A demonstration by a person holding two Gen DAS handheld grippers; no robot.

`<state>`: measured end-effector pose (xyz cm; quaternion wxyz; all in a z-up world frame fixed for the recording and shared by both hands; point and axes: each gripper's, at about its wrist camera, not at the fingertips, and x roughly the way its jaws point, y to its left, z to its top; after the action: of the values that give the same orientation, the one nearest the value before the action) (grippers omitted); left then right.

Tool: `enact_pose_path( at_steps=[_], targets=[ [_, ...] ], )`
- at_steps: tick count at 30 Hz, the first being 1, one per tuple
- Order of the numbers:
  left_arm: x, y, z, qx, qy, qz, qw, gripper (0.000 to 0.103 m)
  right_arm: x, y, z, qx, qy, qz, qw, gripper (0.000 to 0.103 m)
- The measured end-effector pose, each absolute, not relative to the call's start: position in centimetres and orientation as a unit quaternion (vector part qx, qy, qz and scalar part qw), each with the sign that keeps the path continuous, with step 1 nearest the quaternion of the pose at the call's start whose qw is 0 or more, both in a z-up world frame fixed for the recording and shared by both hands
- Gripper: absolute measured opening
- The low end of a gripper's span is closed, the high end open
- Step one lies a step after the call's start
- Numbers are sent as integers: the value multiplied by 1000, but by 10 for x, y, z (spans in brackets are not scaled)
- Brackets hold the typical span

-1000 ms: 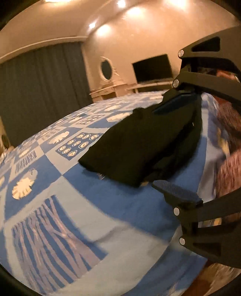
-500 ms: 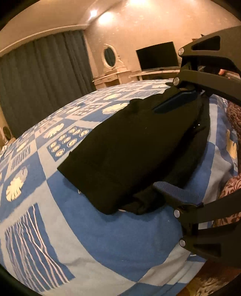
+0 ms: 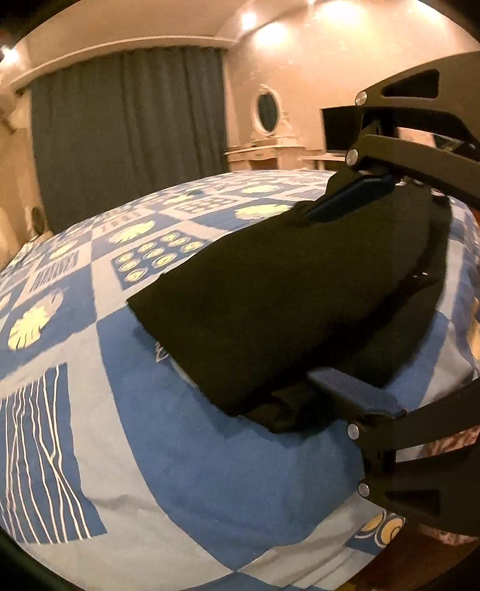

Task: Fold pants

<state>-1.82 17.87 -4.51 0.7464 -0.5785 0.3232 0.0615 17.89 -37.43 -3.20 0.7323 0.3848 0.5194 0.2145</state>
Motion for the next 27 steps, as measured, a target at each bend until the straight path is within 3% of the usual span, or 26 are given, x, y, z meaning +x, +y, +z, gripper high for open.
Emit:
enact_pose_path(
  at_steps=[2, 3, 4, 5, 14, 21, 24, 27],
  targets=[
    [-17, 180, -48, -581, 325, 74, 743, 60, 180, -374, -37, 389, 523, 211, 729, 7],
    [-14, 181, -49, -568, 343, 89, 743, 31, 179, -374, -39, 389, 524, 211, 728, 7],
    [-14, 181, -51, -560, 355, 99, 742, 13, 179, -374, -38, 389, 524, 211, 728, 7],
    [-16, 182, -53, -558, 360, 108, 739, 9, 179, -375, -37, 389, 523, 211, 728, 7],
    [-39, 171, -26, -533, 355, 95, 762, 7, 167, -385, -26, 392, 523, 213, 727, 7],
    [-39, 176, -58, -530, 379, 91, 753, 9, 153, -391, -67, 385, 577, 184, 697, 8],
    [-40, 178, -53, -531, 378, 84, 754, 9, 151, -395, -73, 394, 586, 186, 684, 13],
    [-47, 173, -36, -490, 381, 97, 778, 18, 154, -420, -55, 405, 566, 193, 692, 27]
  ],
)
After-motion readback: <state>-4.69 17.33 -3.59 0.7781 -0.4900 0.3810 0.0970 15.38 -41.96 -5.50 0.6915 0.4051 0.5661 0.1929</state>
